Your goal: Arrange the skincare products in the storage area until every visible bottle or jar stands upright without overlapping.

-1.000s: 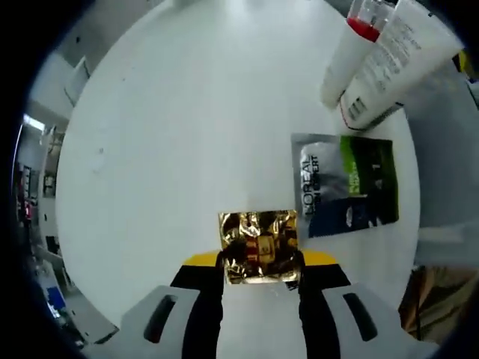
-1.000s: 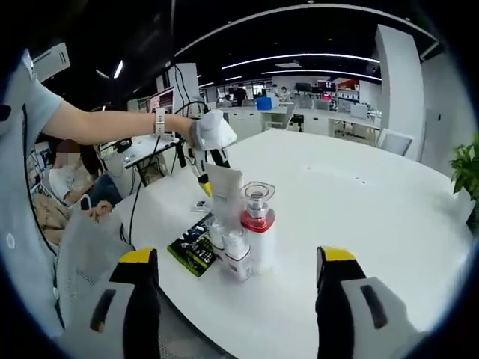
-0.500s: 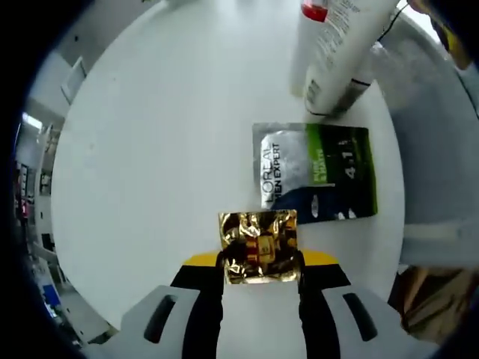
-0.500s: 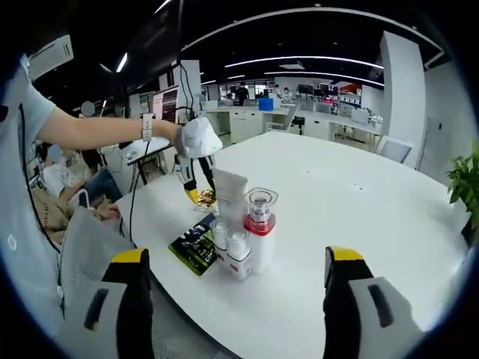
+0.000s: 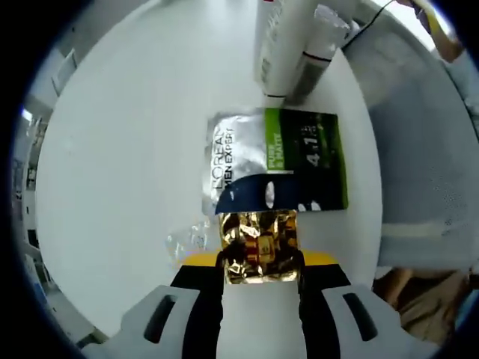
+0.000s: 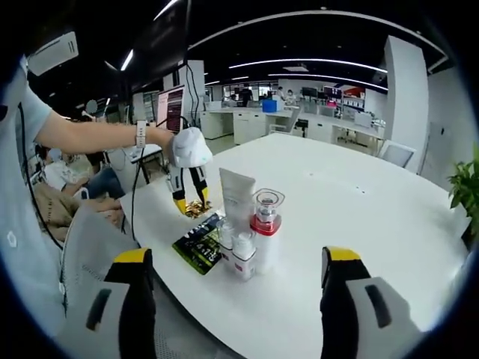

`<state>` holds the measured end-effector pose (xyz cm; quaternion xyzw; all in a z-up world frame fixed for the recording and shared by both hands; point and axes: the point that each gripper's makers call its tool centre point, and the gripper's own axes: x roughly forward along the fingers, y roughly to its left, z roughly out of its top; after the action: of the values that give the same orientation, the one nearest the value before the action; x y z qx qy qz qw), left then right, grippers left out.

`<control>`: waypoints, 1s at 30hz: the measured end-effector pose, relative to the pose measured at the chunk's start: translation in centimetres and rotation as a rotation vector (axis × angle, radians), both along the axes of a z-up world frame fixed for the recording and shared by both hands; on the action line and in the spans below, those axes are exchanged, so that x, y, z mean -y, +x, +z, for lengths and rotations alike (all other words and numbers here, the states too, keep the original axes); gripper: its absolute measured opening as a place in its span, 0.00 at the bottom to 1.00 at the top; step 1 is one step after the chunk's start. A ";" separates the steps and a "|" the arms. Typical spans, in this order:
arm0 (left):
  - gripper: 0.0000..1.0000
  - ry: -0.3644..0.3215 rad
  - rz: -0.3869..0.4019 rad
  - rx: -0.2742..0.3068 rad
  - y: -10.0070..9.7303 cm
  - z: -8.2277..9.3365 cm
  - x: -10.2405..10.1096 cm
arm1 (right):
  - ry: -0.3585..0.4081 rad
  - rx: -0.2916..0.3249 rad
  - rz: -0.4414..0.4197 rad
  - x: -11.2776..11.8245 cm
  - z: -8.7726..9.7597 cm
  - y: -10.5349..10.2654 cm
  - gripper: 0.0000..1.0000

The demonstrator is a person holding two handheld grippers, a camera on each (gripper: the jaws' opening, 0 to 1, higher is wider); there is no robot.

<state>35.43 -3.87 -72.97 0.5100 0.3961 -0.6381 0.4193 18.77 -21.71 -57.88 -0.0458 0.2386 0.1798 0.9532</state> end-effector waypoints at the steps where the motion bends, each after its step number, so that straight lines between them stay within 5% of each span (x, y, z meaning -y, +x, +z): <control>1: 0.36 0.007 0.002 -0.006 -0.2 -0.3 -0.2 | 0.000 0.001 0.001 0.0 0.0 0.0 0.93; 21: 0.36 0.046 0.019 -0.057 0.1 -2.0 -1.1 | 0.000 -0.025 -0.008 0.1 -0.7 -0.2 0.92; 30: 0.35 0.054 0.002 0.013 2.5 -2.3 -0.7 | 0.004 -0.045 -0.016 0.2 -1.2 -0.5 0.91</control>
<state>37.95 -3.12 -75.29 0.5246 0.4110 -0.6236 0.4087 18.28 -21.93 -59.10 -0.0377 0.2598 0.1735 0.9492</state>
